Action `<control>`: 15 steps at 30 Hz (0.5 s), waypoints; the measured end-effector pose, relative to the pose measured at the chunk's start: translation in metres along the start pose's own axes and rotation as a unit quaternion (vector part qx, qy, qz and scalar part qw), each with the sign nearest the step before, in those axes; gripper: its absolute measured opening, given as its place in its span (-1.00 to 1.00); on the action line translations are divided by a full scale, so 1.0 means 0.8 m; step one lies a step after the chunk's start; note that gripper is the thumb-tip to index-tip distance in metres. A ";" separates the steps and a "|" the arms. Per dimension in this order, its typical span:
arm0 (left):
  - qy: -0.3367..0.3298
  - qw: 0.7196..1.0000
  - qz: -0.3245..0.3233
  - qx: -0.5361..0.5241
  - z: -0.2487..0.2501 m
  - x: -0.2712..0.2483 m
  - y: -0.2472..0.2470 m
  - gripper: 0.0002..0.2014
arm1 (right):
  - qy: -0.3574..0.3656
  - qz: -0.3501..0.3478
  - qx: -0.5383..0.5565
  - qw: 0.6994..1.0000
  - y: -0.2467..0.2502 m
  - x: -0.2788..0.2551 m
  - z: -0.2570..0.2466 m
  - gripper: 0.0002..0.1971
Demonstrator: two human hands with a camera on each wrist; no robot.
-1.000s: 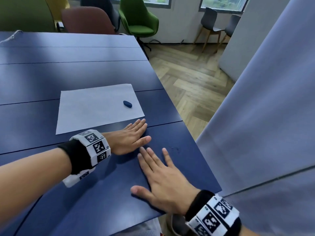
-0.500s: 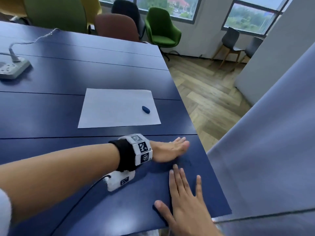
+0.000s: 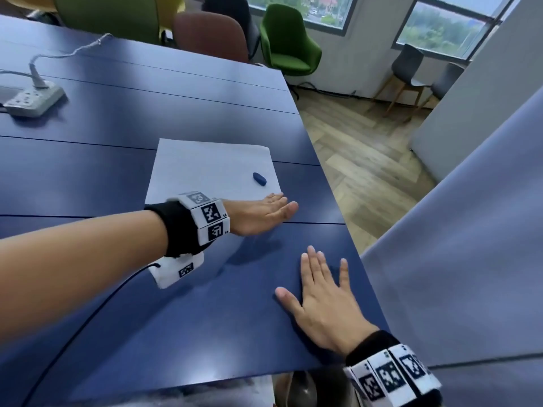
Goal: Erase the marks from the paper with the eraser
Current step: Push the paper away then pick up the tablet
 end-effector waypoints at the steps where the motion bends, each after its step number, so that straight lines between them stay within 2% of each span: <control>1: -0.003 1.000 -0.002 0.012 0.000 0.004 -0.004 -0.26 | 0.023 0.006 -0.007 1.000 0.001 -0.001 -0.014 0.06; 4: -0.009 0.999 -0.019 0.035 0.010 0.014 -0.017 -0.26 | 0.124 0.010 -0.033 0.992 -0.007 -0.010 -0.066 -0.04; 5: -0.014 0.999 -0.024 0.041 0.014 0.016 -0.019 -0.26 | 0.135 0.004 -0.037 0.990 -0.012 -0.012 -0.072 -0.07; 7: -0.022 0.998 -0.031 0.050 0.021 0.017 -0.020 -0.25 | 0.112 0.009 -0.041 0.993 -0.016 -0.011 -0.055 -0.09; 10: -0.028 0.995 -0.050 0.084 0.019 0.023 -0.021 -0.13 | 0.040 -0.002 -0.028 0.999 -0.013 -0.010 -0.004 0.01; 12: 0.000 0.989 -0.070 0.127 0.015 0.026 -0.025 -0.11 | 0.014 0.002 -0.003 1.000 -0.003 -0.020 0.025 0.09; 14: 0.039 0.981 -0.078 0.172 0.010 0.028 -0.032 -0.14 | -0.022 0.053 0.041 0.998 0.019 -0.041 0.062 0.15; 15: 0.053 0.978 -0.085 0.181 0.010 0.028 -0.037 -0.09 | -0.044 0.093 0.078 0.992 0.030 -0.051 0.085 0.11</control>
Point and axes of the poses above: each hand's wrist, its own x-axis towards the middle knuckle, its own y-axis out of the back of the hand, z = x × y, the point moved 5 cm from there along x, towards the middle knuckle, and after that the axes turned 9 degrees about -z, right-handed, at the moved point
